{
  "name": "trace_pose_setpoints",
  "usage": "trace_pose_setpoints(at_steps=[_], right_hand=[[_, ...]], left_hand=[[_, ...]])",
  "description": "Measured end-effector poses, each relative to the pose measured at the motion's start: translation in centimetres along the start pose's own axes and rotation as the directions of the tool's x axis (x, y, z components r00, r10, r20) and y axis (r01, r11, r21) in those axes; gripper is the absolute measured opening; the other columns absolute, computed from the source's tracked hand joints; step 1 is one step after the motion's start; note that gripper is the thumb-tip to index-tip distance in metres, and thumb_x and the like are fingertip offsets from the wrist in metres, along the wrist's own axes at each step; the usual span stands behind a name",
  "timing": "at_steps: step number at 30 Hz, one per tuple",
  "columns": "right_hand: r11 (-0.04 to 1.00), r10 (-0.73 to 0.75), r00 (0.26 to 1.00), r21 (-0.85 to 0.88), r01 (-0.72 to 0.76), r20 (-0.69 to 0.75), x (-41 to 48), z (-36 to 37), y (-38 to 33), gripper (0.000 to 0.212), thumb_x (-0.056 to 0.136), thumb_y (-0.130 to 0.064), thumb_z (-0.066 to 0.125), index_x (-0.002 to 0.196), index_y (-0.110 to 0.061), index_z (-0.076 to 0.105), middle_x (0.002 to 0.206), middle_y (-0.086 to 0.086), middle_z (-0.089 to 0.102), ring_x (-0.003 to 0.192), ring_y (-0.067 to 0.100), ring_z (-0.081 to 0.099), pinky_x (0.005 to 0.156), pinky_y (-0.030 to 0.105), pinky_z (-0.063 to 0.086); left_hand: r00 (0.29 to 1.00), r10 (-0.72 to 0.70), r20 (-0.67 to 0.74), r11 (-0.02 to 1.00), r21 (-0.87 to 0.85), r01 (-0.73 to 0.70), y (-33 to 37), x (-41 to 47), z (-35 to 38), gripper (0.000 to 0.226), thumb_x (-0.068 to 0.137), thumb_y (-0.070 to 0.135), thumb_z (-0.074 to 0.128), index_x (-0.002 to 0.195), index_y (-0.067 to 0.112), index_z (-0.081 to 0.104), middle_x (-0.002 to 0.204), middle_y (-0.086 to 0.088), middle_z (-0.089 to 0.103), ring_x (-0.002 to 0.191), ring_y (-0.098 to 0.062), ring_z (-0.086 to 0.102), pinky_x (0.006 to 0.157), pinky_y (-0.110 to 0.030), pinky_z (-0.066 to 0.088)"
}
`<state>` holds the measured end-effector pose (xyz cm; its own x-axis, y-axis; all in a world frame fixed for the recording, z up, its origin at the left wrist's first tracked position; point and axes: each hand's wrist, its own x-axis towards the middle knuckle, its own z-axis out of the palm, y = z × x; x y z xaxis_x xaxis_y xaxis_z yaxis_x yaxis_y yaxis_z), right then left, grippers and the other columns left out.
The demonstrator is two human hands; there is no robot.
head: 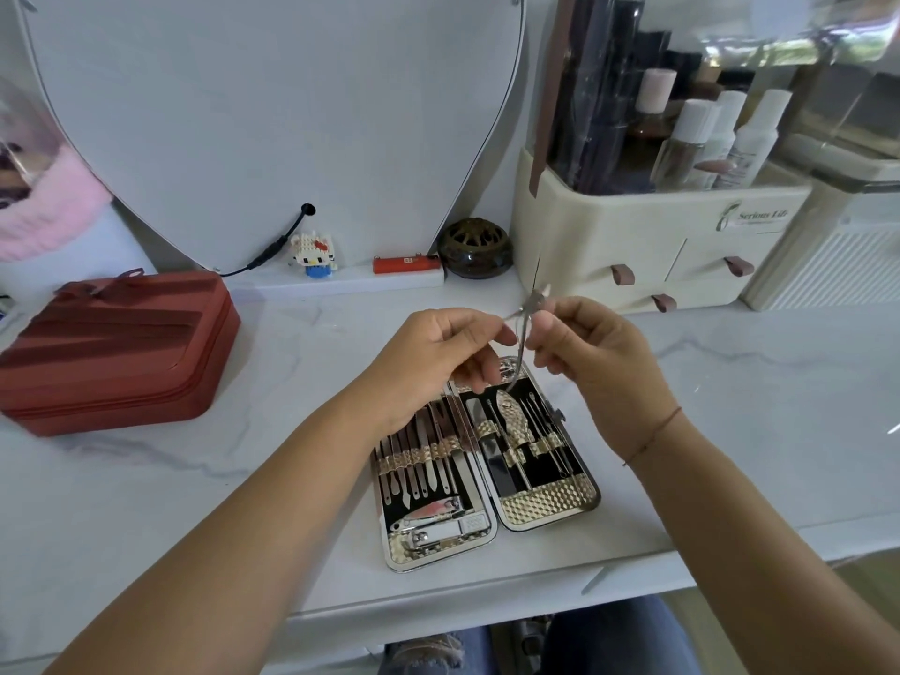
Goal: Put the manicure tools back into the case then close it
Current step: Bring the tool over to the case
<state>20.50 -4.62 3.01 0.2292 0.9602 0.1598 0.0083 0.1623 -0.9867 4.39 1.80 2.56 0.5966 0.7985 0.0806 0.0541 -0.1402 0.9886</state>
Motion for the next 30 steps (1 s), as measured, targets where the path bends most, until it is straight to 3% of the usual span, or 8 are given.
trace_pose_setpoints(at_steps=[5, 9, 12, 15, 19, 23, 27, 30], right_hand=[[0.986, 0.168, 0.966, -0.057, -0.159, 0.196, 0.1, 0.4, 1.0, 0.029, 0.076, -0.027, 0.062, 0.099, -0.010, 0.065, 0.084, 0.006, 0.065, 0.077, 0.012, 0.061, 0.067, 0.020, 0.050], [0.998, 0.059, 0.997, -0.035, -0.058, 0.056, 0.5, 0.5, 0.8, 0.018, 0.085, -0.015, 0.060, 0.103, -0.010, 0.059, 0.079, 0.004, 0.069, 0.069, 0.012, 0.064, 0.064, 0.023, 0.052], [0.999, 0.051, 0.998, -0.001, -0.051, 0.028, 1.1, -0.5, 0.1, 0.023, 0.089, -0.026, 0.052, 0.104, -0.010, 0.061, 0.082, 0.006, 0.067, 0.070, 0.015, 0.060, 0.063, 0.025, 0.047], [0.992, 0.117, 0.981, 0.036, -0.124, 0.158, 1.3, -1.4, -0.5, 0.039, 0.085, -0.040, 0.047, 0.095, -0.007, 0.066, 0.079, 0.009, 0.066, 0.066, 0.015, 0.058, 0.060, 0.023, 0.045], [0.972, 0.178, 0.942, -0.203, -0.122, 0.286, 1.2, -1.4, -0.3, 0.013, 0.079, -0.017, 0.064, 0.080, -0.003, 0.065, 0.074, 0.011, 0.069, 0.060, 0.013, 0.063, 0.058, 0.022, 0.046], [0.942, 0.269, 0.889, -0.292, -0.164, 0.371, 1.0, -1.1, -0.4, 0.016, 0.076, -0.007, 0.071, 0.087, -0.005, 0.058, 0.076, 0.015, 0.072, 0.063, 0.021, 0.067, 0.060, 0.023, 0.050], [0.910, 0.307, 0.849, -0.394, -0.129, 0.430, 1.0, -0.1, -0.6, 0.021, 0.080, -0.021, 0.069, 0.092, -0.005, 0.064, 0.080, 0.014, 0.074, 0.068, 0.019, 0.062, 0.073, 0.027, 0.045], [0.926, 0.299, 0.859, -0.344, -0.156, 0.415, 1.0, 0.7, -1.1, 0.020, 0.082, -0.030, 0.061, 0.070, -0.017, 0.070, 0.057, 0.000, 0.062, 0.049, 0.006, 0.046, 0.054, 0.016, 0.038]], left_hand=[[0.999, 0.006, -0.033, 0.996, -0.088, -0.009, 0.2, -0.1, 0.1, 0.031, 0.101, 0.025, 0.038, 0.085, 0.013, 0.062, 0.055, -0.001, 0.061, 0.053, -0.013, 0.054, 0.054, -0.020, 0.047], [0.998, 0.017, -0.054, 0.997, 0.072, -0.013, 0.0, -0.1, 0.2, 0.027, 0.100, 0.023, 0.044, 0.086, 0.016, 0.067, 0.049, 0.004, 0.049, 0.048, -0.010, 0.041, 0.051, -0.016, 0.037], [0.998, -0.002, -0.063, 0.992, 0.129, 0.010, -0.1, 0.1, 0.0, 0.024, 0.095, 0.026, 0.052, 0.087, 0.017, 0.072, 0.050, 0.002, 0.046, 0.047, -0.008, 0.036, 0.048, -0.016, 0.032], [0.997, 0.025, -0.068, 0.987, 0.161, -0.014, -0.1, 0.3, -0.2, 0.019, 0.087, 0.033, 0.063, 0.085, 0.019, 0.075, 0.057, -0.006, 0.052, 0.054, -0.014, 0.041, 0.053, -0.020, 0.034], [0.992, 0.040, -0.117, 0.995, 0.095, -0.029, -0.3, 0.4, -0.5, 0.007, 0.080, 0.022, 0.071, 0.082, 0.015, 0.072, 0.070, -0.002, 0.070, 0.061, -0.010, 0.062, 0.059, -0.016, 0.048], [0.993, 0.077, -0.094, 0.982, 0.179, -0.059, -0.4, 0.3, 0.0, 0.015, 0.094, 0.025, 0.054, 0.092, 0.013, 0.062, 0.069, 0.001, 0.067, 0.061, -0.006, 0.063, 0.061, -0.016, 0.048], [0.992, 0.117, -0.045, 0.975, 0.194, -0.106, -0.1, 0.2, 0.0, 0.019, 0.094, 0.025, 0.053, 0.091, 0.015, 0.068, 0.064, 0.011, 0.061, 0.061, 0.001, 0.056, 0.059, -0.009, 0.043], [0.991, 0.131, -0.016, 0.988, 0.090, -0.129, 0.1, 0.2, -0.1, 0.018, 0.088, 0.026, 0.058, 0.092, 0.015, 0.072, 0.080, 0.012, 0.069, 0.083, -0.001, 0.065, 0.076, -0.013, 0.048]])
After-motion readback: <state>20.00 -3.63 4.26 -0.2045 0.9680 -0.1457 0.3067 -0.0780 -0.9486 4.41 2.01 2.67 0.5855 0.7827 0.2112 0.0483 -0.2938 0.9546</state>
